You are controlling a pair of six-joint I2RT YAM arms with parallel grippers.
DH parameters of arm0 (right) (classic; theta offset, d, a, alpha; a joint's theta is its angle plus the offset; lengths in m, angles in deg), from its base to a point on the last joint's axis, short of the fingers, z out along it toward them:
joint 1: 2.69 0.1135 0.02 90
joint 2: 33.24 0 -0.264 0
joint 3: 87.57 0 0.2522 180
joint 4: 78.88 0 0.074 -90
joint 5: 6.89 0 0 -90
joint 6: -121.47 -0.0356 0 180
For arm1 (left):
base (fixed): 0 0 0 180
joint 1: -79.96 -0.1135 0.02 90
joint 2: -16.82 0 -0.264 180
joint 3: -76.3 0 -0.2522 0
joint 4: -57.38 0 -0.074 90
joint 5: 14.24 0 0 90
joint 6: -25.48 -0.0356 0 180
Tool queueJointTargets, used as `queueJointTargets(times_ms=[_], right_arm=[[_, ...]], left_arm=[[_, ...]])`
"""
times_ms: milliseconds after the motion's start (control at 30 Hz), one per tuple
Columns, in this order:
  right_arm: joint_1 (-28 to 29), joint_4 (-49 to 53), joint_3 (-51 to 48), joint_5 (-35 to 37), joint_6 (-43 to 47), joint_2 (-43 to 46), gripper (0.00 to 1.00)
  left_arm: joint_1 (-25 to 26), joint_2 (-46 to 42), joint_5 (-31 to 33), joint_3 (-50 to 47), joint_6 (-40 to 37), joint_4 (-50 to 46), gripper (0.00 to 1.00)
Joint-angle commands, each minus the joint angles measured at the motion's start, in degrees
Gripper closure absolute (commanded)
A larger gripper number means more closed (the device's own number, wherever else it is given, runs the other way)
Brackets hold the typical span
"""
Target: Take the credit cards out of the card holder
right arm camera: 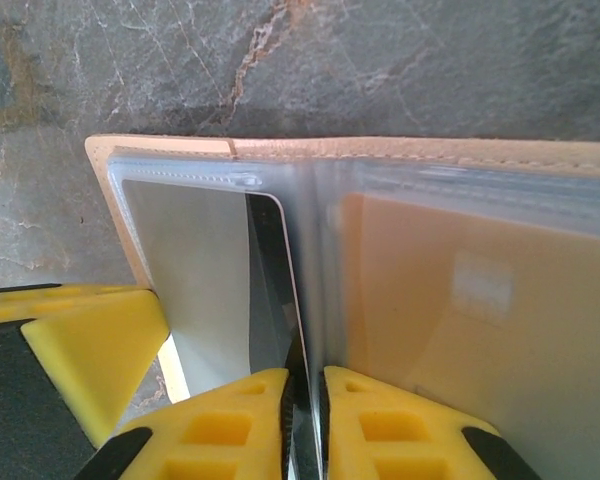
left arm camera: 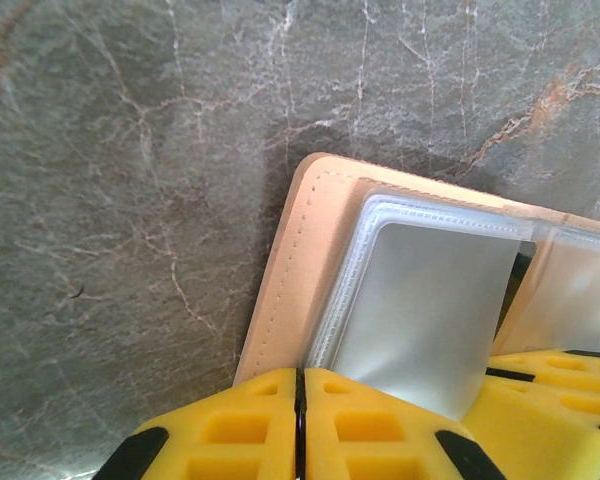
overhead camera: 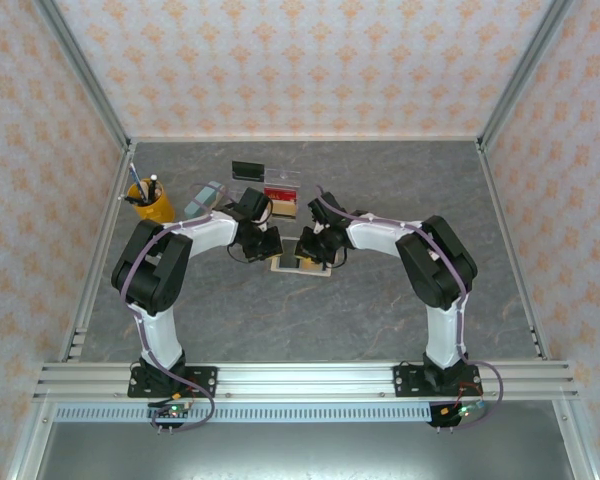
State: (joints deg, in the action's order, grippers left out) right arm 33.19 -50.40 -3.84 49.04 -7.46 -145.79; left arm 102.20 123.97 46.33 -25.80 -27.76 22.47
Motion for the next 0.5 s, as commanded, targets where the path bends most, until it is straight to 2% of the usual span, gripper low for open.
queueJointTargets(times_ms=[0, 300, 467], right_arm=[[0.42, -3.15, 0.69, -2.75, 0.35, -1.43, 0.84], [0.11, -3.0, -0.25, -1.79, 1.13, 0.73, 0.96], [-0.88, 1.98, -0.98, 1.02, 2.92, 3.4, 0.98]], left_arm=[[0.44, 1.92, -1.83, -0.73, -0.54, -0.39, 0.89], [0.37, 1.85, -0.1, -1.12, 0.9, -0.03, 0.88], [-0.4, 0.1, 2.95, -1.52, 1.74, -0.78, 0.78]])
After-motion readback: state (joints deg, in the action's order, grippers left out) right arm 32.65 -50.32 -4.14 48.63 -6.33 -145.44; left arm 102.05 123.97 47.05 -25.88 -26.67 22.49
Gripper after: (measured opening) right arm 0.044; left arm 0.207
